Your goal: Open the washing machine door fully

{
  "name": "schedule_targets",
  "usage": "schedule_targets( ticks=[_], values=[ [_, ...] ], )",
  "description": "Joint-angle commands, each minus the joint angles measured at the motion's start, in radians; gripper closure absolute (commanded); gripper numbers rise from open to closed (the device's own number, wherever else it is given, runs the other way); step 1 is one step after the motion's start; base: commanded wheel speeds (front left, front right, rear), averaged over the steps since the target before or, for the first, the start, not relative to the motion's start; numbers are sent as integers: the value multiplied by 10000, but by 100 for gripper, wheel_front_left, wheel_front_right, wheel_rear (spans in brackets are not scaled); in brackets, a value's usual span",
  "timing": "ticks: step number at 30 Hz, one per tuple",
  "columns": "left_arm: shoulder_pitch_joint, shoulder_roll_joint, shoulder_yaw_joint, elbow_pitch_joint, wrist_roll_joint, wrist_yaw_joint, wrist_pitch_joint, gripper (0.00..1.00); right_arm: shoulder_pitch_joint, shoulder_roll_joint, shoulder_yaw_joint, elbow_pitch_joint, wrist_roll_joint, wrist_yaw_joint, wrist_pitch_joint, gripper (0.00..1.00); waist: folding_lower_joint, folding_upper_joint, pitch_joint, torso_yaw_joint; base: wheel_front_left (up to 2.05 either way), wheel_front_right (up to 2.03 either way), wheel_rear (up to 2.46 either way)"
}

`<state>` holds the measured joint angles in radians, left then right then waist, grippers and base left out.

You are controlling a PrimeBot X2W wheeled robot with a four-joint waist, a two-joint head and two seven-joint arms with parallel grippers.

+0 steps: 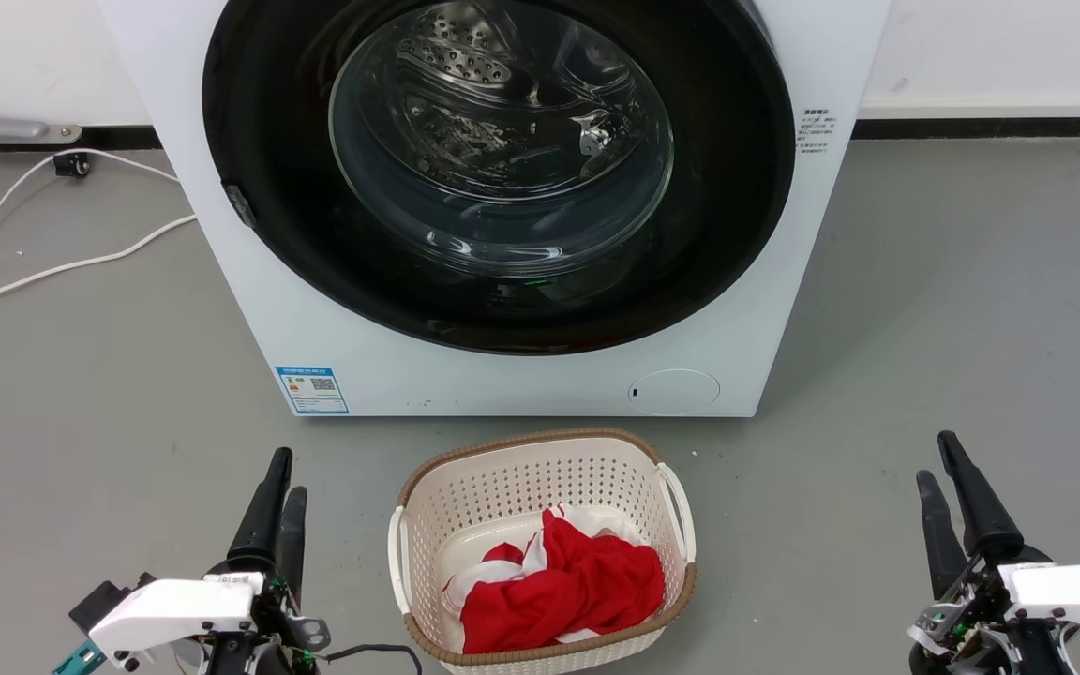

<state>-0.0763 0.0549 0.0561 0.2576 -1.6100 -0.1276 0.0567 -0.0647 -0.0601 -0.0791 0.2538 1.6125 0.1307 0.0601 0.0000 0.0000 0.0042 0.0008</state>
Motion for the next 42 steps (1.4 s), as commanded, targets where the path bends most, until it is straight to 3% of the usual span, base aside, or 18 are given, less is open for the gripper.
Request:
schedule_targets(
  ticks=[1,7,27,42],
  values=[
    [-296,54,-86,-243,126,-8,-92,0,-148,-27,12,-251,-161,0,-97,0,0,0,1,2,0,0,0],
    [-380,48,-11,-645,1189,-10,-362,0,-127,-17,-1,-654,-1360,0,-366,0,0,0,7,6,0,0,0],
    [-536,21,-181,-1634,5838,-6,-1132,0,80,13,379,-1757,-7243,1,-1145,0,0,0,43,22,0,0,0],
    [-513,85,-627,-1387,8852,190,-1614,0,402,37,525,-1880,-10048,0,-1451,0,0,0,-5,35,0,0,0]
  ],
)
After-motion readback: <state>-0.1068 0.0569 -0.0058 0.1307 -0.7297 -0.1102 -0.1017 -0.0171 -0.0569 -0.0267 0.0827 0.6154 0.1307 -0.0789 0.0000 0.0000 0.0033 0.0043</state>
